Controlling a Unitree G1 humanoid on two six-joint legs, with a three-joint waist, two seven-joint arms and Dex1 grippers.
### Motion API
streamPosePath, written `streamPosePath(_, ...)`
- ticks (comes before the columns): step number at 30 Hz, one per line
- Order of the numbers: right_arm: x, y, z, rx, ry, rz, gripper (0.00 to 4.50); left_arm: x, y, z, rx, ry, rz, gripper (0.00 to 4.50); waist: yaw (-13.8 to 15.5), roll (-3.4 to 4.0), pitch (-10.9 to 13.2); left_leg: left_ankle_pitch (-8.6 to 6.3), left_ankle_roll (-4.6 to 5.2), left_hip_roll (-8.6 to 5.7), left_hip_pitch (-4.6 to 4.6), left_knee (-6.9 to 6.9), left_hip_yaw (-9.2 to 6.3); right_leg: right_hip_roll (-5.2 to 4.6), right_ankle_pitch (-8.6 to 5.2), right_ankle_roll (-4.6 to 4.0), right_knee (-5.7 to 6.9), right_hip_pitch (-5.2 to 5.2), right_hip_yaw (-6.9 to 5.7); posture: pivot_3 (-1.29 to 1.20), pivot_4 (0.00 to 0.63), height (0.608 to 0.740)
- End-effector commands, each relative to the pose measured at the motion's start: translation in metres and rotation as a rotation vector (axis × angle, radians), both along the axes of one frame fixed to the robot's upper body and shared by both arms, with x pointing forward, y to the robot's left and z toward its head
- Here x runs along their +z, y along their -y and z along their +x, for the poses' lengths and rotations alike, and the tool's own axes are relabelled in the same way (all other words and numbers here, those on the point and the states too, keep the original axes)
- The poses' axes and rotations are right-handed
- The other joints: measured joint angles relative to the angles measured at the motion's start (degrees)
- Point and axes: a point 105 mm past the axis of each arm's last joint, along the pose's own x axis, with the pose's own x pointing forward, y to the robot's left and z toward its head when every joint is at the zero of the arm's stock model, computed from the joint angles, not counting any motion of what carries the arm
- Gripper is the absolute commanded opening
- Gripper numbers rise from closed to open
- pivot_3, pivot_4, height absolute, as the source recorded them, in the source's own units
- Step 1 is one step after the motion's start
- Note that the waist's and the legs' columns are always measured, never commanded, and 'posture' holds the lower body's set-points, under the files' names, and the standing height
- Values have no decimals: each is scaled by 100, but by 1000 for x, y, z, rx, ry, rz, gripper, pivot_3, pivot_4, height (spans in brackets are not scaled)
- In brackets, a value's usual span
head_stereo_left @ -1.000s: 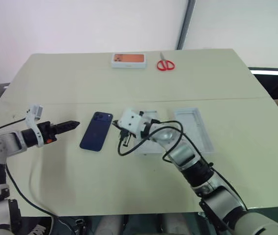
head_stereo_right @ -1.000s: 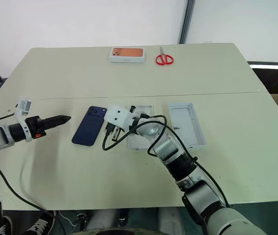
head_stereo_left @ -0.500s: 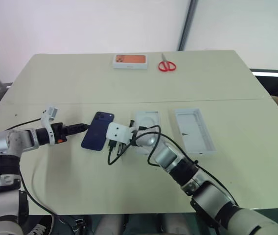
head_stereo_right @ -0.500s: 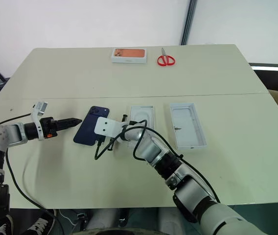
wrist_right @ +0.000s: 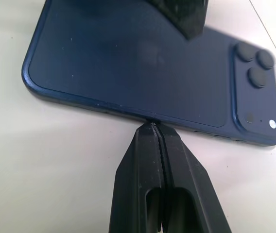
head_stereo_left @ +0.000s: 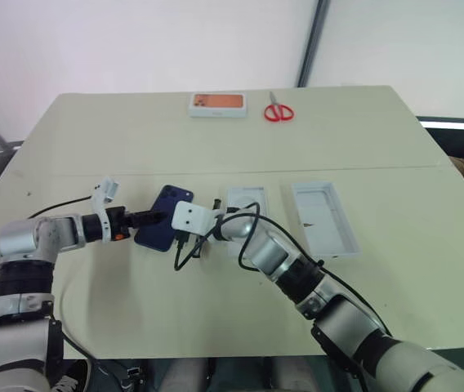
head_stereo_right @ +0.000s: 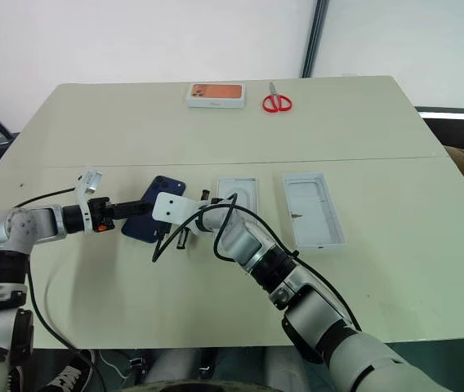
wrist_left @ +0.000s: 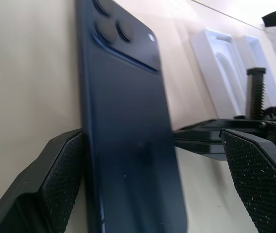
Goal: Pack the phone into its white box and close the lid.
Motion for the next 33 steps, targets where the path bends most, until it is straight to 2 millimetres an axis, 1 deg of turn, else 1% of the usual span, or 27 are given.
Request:
streamPosePath(1,-8,5,0,-8,-12,-29,31,-23,23,-14,-58,-148,-83,4500,3,0,-2,0,0,0,1,0,0,0,0,0,0,1,0,0,150,740)
streamPosePath(8,-9,8,-1,-10,-10,-32,31,-24,13,-7,2,-136,-78,4500,4,-1,-3,0,0,-2,2,0,-1,-1,0,0,0,2,0,0,150,740)
streamPosePath(9,-10,8,-1,-10,-10,-32,4,-26,11,-7,14,-138,-72,4260,3,0,-3,0,0,-2,2,0,-1,-1,0,0,0,2,0,0,150,740)
streamPosePath(11,-10,8,-2,-10,-9,-34,0,-28,8,-7,32,-146,-78,3693,-7,-1,-3,0,0,-1,3,0,-1,-1,0,0,0,1,0,0,150,740)
streamPosePath(12,-10,9,-2,-12,-8,-34,0,-29,7,-7,36,-146,-75,3269,-13,-1,-3,0,0,-1,3,-1,-1,-1,0,0,0,0,0,0,150,740)
streamPosePath(15,-10,11,0,-18,-5,-37,0,-29,7,-7,44,-150,-91,1740,3,3,-6,0,0,-1,2,-2,-1,-1,0,0,-1,-1,0,0,150,740)
streamPosePath(16,-10,12,0,-18,-5,-38,0,-29,7,-7,44,-151,-100,1458,6,5,-7,0,0,-2,3,-1,-2,-2,0,0,-1,3,-1,0,150,740)
streamPosePath(17,-10,12,1,-21,-5,-38,0,-27,7,-5,47,-140,-103,1066,-3,4,-7,0,1,-3,4,-1,-1,-3,0,0,-1,3,0,0,150,740)
streamPosePath(19,-9,13,1,-20,4,-40,0,-25,8,-4,50,-131,-110,109,23,0,-11,0,1,-3,4,1,-7,-2,0,0,-1,7,-4,0,150,740)
streamPosePath(26,-3,14,6,-39,9,-15,0,-19,10,-3,72,-112,-152,109,8,1,-10,0,-1,-2,13,0,-8,-2,0,0,-2,14,-4,0,150,740)
streamPosePath(29,-2,15,7,-38,17,-13,0,-24,8,-2,92,-121,-142,109,8,1,-10,0,-1,-2,12,0,-9,-2,0,0,-2,14,-5,0,150,740)
streamPosePath(33,12,13,6,-41,-45,121,0,-17,7,3,142,-110,-207,109,12,-1,-9,0,-1,-2,12,0,-9,-2,0,0,-2,15,-5,0,150,740)
